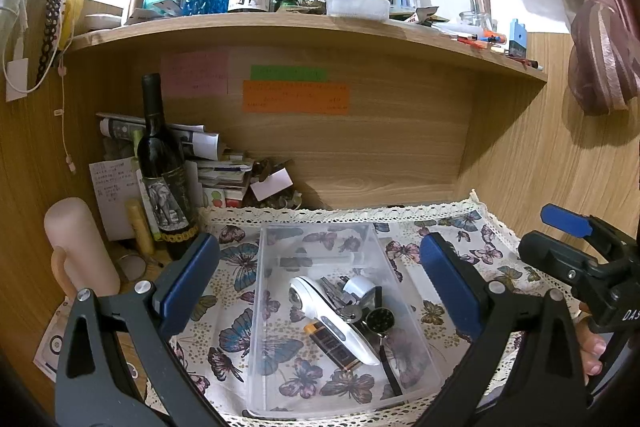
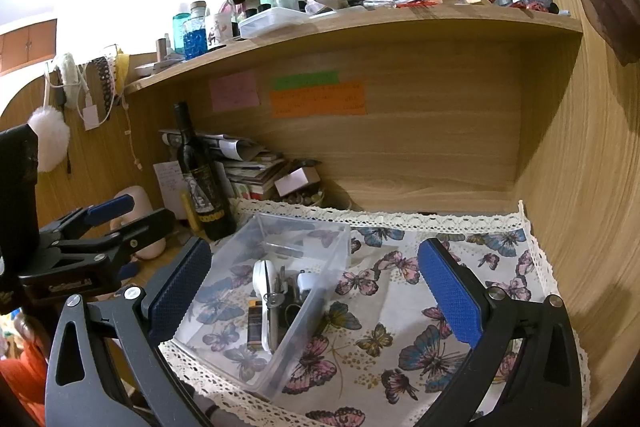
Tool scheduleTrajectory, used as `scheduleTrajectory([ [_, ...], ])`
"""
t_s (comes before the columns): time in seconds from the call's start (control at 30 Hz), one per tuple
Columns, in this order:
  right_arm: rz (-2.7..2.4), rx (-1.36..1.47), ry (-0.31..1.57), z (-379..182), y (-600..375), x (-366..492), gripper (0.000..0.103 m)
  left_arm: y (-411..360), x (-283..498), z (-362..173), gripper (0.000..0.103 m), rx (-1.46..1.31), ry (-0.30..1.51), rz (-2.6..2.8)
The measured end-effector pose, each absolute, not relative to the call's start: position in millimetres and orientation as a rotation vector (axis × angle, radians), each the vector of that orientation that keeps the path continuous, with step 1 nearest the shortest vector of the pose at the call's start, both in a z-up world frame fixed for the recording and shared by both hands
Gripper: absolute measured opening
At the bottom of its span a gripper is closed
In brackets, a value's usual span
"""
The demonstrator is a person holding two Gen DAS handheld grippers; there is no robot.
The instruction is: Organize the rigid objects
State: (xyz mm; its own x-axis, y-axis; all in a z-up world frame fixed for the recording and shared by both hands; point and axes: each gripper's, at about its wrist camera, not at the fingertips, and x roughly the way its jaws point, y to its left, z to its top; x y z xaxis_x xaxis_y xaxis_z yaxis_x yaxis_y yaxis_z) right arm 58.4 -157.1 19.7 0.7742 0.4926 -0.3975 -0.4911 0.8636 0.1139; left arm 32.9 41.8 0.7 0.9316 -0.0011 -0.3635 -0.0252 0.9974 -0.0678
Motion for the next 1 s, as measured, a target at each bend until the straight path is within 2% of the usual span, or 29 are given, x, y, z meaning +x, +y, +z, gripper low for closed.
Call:
scheduleTrajectory([
  [1.0,0.527,0.011,0.449,15.2,-151.3,61.9,0.103,37.8,38.7,-1.4,0.102,-0.056,0.390,-0.015],
])
